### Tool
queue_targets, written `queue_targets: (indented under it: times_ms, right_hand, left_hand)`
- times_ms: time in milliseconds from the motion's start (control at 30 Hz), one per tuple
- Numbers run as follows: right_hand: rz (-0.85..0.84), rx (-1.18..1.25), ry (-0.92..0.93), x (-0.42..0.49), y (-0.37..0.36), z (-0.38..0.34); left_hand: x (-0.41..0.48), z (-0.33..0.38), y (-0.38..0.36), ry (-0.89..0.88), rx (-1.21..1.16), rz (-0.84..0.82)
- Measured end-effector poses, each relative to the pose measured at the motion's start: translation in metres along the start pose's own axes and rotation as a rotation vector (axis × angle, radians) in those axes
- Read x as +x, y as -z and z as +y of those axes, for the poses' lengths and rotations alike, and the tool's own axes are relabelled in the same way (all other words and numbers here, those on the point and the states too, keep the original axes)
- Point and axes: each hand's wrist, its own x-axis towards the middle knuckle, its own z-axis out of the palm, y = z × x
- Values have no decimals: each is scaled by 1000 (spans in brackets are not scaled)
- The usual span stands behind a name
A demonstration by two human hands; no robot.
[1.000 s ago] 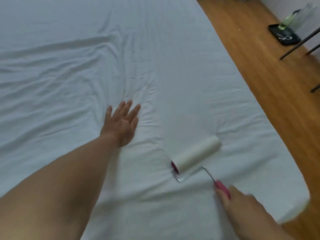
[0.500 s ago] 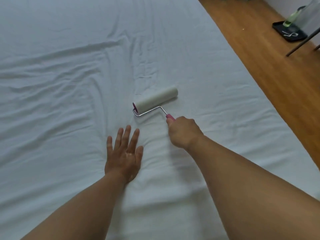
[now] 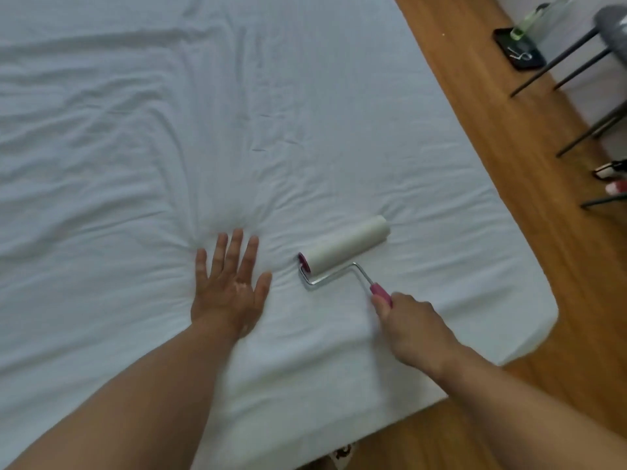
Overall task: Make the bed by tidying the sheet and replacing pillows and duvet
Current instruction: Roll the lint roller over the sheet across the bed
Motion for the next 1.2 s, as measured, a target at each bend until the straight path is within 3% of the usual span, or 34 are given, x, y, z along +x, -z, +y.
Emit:
queue_targets:
  times_ms: [100,267,400,533,633,700,767,900,1067,1200]
  right_hand:
    - [24,44,37,24,-2,-20]
    - [-76,-61,15,-63,-33,89]
    - [-64,-106,-70,-116,-31,153]
    - [-14,-161,-104,-131,35,172]
    - [110,28,-18,-74,91,149]
    - [198,-74,106,3,121,113]
    - [249,-17,152,77,143,69]
    - [87,178,114,139,119,33]
    - [18,12,100,41,31,158]
    - [-117,144,-186,-41,8,214]
  left_hand:
    - [-3,1,-1,0,-14,13]
    - [-9,8,8,37,-36,27]
    - [-1,48,22,151,-173,41]
    - [28,116,32,-44,-148,15]
    - [39,156,25,11,-100,-29]
    - [33,178,16,77,-83,-31]
    - [26,194,8,97,-46,-20]
    - [30,200,-4,122,38,26]
    - [31,199,-6,136,62,26]
    - [27,209,-2,156,10,11]
